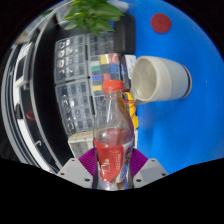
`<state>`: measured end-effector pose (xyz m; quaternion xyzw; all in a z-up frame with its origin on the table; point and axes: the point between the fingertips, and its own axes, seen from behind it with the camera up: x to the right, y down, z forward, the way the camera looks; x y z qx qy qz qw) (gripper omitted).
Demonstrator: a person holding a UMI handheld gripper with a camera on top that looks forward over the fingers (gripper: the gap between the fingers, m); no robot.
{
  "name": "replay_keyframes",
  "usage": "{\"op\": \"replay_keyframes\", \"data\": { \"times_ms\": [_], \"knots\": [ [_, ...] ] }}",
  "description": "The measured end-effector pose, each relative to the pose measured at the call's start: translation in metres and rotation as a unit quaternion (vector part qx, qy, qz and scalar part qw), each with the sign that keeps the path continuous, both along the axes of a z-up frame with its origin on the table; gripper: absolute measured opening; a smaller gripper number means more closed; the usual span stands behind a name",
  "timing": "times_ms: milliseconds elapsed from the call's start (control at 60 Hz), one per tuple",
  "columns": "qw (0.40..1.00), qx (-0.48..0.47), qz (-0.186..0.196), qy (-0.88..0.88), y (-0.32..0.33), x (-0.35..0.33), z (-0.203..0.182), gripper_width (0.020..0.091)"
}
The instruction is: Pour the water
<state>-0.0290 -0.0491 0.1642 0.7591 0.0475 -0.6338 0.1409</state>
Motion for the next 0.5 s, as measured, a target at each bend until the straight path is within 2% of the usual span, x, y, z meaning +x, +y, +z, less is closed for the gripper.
{"op": "replay_keyframes", "data": {
  "times_ms": [300,500],
  "knots": [
    [0.988,-0.147,-0.005,-0.046,0.011,0.0,0.0,0.0406],
    [0.994,-0.097,0.015,-0.041,0.014,0.006,0.003,0.0407]
  ]
}}
